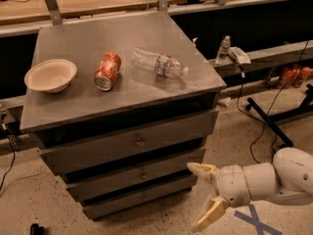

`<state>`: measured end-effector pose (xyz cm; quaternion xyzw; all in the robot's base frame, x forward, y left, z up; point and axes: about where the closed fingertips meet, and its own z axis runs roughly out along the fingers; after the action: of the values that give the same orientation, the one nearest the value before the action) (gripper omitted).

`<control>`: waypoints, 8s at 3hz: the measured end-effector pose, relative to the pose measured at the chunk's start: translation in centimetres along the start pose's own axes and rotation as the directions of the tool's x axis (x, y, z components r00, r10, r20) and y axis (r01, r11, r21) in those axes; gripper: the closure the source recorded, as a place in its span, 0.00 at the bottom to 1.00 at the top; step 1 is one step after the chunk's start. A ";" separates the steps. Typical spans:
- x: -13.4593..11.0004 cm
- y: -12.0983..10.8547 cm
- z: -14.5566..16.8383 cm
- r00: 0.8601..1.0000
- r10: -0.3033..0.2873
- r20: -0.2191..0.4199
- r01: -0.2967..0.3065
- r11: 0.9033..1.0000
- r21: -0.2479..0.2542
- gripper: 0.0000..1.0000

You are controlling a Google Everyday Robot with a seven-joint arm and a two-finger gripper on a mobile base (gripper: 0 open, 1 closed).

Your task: Close middle drawer

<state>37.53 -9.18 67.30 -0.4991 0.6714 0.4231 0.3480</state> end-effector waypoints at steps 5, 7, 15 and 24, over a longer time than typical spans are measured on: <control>6.9 -8.6 8.6 0.935 -0.305 -0.183 0.315 0.949 0.025 0.00; 12.2 -9.9 10.7 0.822 -0.377 -0.426 0.396 0.917 -0.046 0.00; 17.5 -28.3 10.6 0.708 -0.422 -0.567 0.537 0.843 0.044 0.41; 17.2 -17.3 6.3 0.741 -0.431 -0.516 0.478 0.877 -0.048 0.23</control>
Offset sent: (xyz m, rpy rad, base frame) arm 0.0362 0.0277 -0.0607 -0.0888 -0.0610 0.0491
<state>50.07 -12.37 45.62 -0.7257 0.6148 0.1477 0.2712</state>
